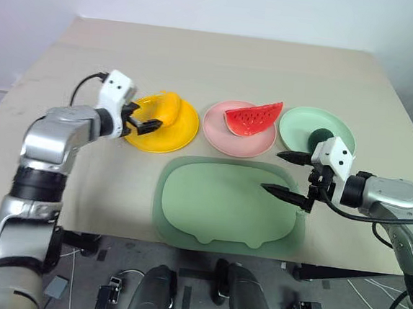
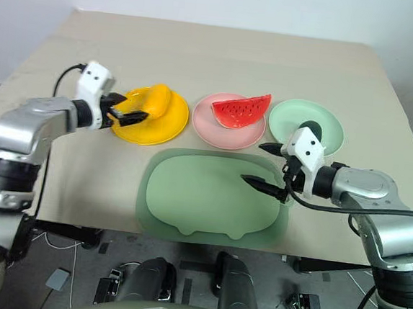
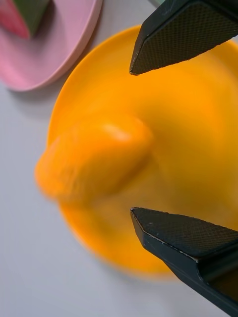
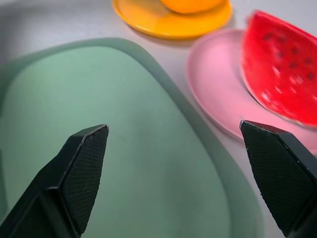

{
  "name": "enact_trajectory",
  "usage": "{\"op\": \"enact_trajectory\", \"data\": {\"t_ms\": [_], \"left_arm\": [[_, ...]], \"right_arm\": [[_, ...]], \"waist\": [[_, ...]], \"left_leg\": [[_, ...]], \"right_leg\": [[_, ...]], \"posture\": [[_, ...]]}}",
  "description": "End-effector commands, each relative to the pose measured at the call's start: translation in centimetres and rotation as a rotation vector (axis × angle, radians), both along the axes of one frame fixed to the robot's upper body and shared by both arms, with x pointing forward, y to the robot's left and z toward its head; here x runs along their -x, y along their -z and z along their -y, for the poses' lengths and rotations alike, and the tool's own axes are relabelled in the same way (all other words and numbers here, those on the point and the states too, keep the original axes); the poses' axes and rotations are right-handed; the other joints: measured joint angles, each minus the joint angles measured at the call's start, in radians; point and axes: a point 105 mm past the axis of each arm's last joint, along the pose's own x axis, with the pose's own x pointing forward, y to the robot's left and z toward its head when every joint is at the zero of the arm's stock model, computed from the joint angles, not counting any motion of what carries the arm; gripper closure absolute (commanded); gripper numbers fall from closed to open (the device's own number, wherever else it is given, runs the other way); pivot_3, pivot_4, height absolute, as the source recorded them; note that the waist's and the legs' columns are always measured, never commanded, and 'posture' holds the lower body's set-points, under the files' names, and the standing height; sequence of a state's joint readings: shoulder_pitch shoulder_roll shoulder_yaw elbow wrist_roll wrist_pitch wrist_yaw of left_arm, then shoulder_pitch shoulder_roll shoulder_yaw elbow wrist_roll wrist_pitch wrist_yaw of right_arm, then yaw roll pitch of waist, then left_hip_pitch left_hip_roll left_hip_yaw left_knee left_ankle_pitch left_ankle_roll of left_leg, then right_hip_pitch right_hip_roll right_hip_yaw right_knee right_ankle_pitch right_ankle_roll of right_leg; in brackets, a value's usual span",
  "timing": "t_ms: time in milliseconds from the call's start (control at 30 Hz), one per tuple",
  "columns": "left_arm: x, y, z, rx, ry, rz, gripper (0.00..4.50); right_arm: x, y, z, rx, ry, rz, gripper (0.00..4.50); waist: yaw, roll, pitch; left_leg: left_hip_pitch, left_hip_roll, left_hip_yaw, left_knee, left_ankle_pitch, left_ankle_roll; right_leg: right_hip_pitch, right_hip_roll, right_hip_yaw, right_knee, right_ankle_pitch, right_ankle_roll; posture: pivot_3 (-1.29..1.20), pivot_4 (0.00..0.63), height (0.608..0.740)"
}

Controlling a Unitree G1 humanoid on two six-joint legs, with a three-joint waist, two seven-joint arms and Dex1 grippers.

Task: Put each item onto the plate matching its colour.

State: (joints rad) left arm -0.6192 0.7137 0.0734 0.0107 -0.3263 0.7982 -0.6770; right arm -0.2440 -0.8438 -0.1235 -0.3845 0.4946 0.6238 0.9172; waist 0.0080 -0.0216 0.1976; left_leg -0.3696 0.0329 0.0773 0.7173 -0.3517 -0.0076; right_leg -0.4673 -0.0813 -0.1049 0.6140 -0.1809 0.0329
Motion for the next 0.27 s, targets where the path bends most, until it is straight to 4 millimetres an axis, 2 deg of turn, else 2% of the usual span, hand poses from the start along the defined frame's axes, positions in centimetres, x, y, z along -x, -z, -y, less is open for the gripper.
{"op": "enact_trajectory", "data": {"t_ms": [33, 133, 267], "left_arm": [[3.8, -1.3, -1.2, -0.015, 0.045, 0.114, 0.02], [8.4, 2.0, -3.3, -0.024, 0.018, 0.026, 0.02], [11.9, 5.9, -4.7, -0.067, -0.041, -0.080, 0.02]], "right_arm": [[0.1, -1.1, 1.9, 0.006, 0.046, 0.035, 0.00], [0.5, -1.1, 3.9, 0.017, 0.105, 0.027, 0.00], [0.8, -1.3, 5.5, 0.009, 0.151, 0.016, 0.00]], "waist": [[0.000, 0.000, 0.000], [0.003, 0.000, 0.000], [0.008, 0.000, 0.000]], "left_leg": [[0.000, 0.000, 0.000, 0.000, 0.000, 0.000], [0.000, 0.001, 0.001, -0.001, 0.001, -0.001], [-0.001, 0.001, 0.000, 0.000, -0.001, 0.002]], "right_leg": [[0.000, 0.000, 0.000, 0.000, 0.000, 0.000], [0.000, -0.001, 0.001, -0.001, 0.000, 0.000], [0.000, -0.001, 0.000, -0.003, -0.001, -0.001]], "posture": [[0.00, 0.150, 0.740], [0.00, 0.150, 0.740], [0.00, 0.150, 0.740]]}}
